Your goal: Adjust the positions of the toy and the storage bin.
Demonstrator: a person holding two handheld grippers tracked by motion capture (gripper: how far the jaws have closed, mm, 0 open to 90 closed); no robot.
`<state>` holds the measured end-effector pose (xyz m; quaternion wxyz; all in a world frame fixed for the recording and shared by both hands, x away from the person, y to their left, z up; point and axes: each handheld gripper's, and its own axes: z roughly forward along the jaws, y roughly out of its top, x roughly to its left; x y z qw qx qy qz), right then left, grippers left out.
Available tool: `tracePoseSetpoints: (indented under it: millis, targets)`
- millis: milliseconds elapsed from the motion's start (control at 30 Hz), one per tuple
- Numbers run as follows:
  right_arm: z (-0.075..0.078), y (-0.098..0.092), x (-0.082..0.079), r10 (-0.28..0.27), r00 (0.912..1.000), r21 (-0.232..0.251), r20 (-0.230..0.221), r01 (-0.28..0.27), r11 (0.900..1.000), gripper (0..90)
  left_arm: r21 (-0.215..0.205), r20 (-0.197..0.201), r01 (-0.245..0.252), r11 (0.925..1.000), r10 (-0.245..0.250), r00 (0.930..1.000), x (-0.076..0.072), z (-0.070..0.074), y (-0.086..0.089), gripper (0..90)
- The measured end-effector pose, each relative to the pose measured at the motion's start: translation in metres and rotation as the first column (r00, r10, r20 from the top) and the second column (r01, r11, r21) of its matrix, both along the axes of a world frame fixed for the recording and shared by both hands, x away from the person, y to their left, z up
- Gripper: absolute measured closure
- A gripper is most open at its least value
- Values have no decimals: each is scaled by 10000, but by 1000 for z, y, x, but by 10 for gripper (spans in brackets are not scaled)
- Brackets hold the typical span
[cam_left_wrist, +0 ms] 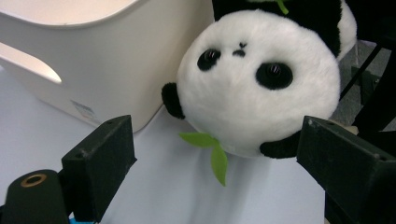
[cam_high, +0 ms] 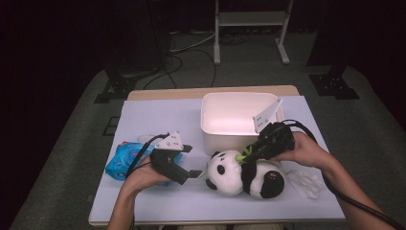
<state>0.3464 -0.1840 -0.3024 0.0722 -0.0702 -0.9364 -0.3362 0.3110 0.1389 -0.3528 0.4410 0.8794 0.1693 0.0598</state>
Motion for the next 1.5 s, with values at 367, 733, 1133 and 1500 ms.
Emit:
tracePoseSetpoints:
  millis: [367,733,1133,1500]
  targets:
    - [29,0,-6,62,9988,-68,489,-59,10000,755,26,-38,56,10000,-56,10000,2,-2,0,104]
    - [63,-3,-13,66,9945,60,1043,-73,10000,755,-68,-79,-2,10000,1,10000,4,-2,3,103]
    - [100,-4,-10,81,9887,-2,1494,-82,10000,755,-49,-321,-58,10000,57,9995,12,-9,7,104]
    - [130,-6,5,-159,9822,-72,1870,175,9998,755,-173,-446,-105,9998,97,9990,15,-12,9,103]
